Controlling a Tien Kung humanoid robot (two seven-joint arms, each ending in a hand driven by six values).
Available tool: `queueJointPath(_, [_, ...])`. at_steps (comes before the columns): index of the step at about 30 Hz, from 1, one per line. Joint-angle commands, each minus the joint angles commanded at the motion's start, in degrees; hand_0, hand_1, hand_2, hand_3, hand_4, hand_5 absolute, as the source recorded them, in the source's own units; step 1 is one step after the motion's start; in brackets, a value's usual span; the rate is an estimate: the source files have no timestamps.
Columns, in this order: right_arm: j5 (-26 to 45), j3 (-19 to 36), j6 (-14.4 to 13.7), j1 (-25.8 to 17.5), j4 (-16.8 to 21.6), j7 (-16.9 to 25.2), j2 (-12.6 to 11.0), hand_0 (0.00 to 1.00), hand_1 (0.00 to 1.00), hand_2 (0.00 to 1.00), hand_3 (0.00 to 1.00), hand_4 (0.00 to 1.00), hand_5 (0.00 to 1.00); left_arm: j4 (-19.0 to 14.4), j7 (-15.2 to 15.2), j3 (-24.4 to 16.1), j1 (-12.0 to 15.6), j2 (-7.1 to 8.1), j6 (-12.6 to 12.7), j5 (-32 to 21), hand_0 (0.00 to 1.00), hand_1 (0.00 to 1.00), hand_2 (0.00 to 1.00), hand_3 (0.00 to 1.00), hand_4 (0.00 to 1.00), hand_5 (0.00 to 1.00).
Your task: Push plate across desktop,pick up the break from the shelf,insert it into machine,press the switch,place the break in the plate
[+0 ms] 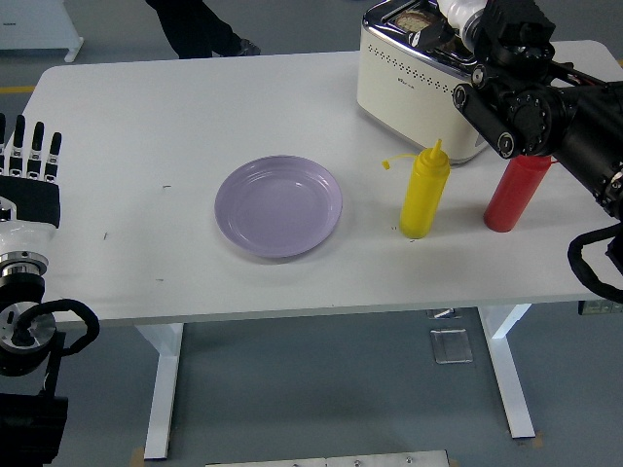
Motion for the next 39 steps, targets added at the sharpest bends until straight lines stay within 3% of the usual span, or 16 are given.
queueJointPath(2, [0.2, -0.4, -0.6, -0.1, -0.6, 0.2, 0.3, 0.417, 0.496, 0.517, 0.63, 0.597, 0.317, 0.0, 0.0, 0.0, -0.1, 0.0, 0.0, 0.0, 0.847, 0.846, 0.847, 0.788, 0.559, 0.998])
queueJointPath(3, [0.2, -0.5, -0.8, -0.1, -0.9, 0.3, 0.5, 0.374, 0.464, 0.497, 0.586, 0.547, 0.253, 0.0, 0.0, 0.0, -0.1, 0.0, 0.0, 0.0, 0.847, 0.846, 0.848, 0.788, 0.56, 0.998])
queueJointPath(21, [2.8, -2.2, -2.6, -0.1, -3.8, 1.8, 0.7, 0.333, 0.425, 0.481, 0.565, 0.579, 0.279, 0.0, 0.0, 0.3, -1.0, 0.0, 0.0, 0.1, 0.847, 0.846, 0.848, 0.788, 0.56, 0.998])
queueJointPath(22, [2.8, -2.2, -2.7, -0.1, -3.8, 2.0, 0.7, 0.271, 0.368, 0.454, 0.523, 0.537, 0.251, 0.0, 0.0, 0.3, -1.0, 0.0, 0.0, 0.1, 0.847, 0.846, 0.848, 0.788, 0.56, 0.998])
queueJointPath(23, [2.8, -2.2, -2.9, 0.0, -3.7, 2.1, 0.7, 0.271, 0.368, 0.454, 0.523, 0.537, 0.251, 0.0, 0.0, 0.3, -1.0, 0.0, 0.0, 0.1, 0.847, 0.846, 0.848, 0.788, 0.56, 0.998])
queueJointPath(27, [2.0, -1.6, -5.7, 0.2, -3.2, 2.7, 0.7, 0.271, 0.368, 0.454, 0.523, 0.537, 0.251, 0.0, 0.0, 0.3, -1.1, 0.0, 0.0, 0.1, 0.847, 0.846, 0.848, 0.788, 0.56, 0.998])
queueJointPath(28, [1.8, -1.3, -6.3, 0.3, -3.0, 2.8, 0.7, 0.221, 0.343, 0.427, 0.503, 0.428, 0.207, 0.0, 0.0, 0.3, -1.1, 0.0, 0.0, 0.1, 0.847, 0.846, 0.848, 0.788, 0.561, 0.998])
queueJointPath(33, [-0.2, 0.3, -8.6, 0.9, -1.8, 3.2, 0.7, 0.221, 0.343, 0.427, 0.503, 0.428, 0.207, 0.0, 0.0, 0.3, -1.0, 0.0, 0.0, 0.1, 0.847, 0.846, 0.848, 0.788, 0.561, 0.998])
queueJointPath(34, [-0.7, 0.6, -8.8, 1.0, -1.6, 3.2, 0.5, 0.213, 0.339, 0.421, 0.494, 0.391, 0.196, 0.0, 0.0, 0.2, -1.0, 0.0, 0.0, 0.1, 0.848, 0.847, 0.848, 0.788, 0.561, 0.998])
queueJointPath(39, [-3.4, 3.0, -10.0, 2.0, -0.1, 3.5, -1.0, 0.213, 0.339, 0.421, 0.494, 0.391, 0.196, -0.1, 0.0, 0.3, -1.0, 0.0, 0.0, 0.1, 0.848, 0.847, 0.848, 0.788, 0.561, 0.998])
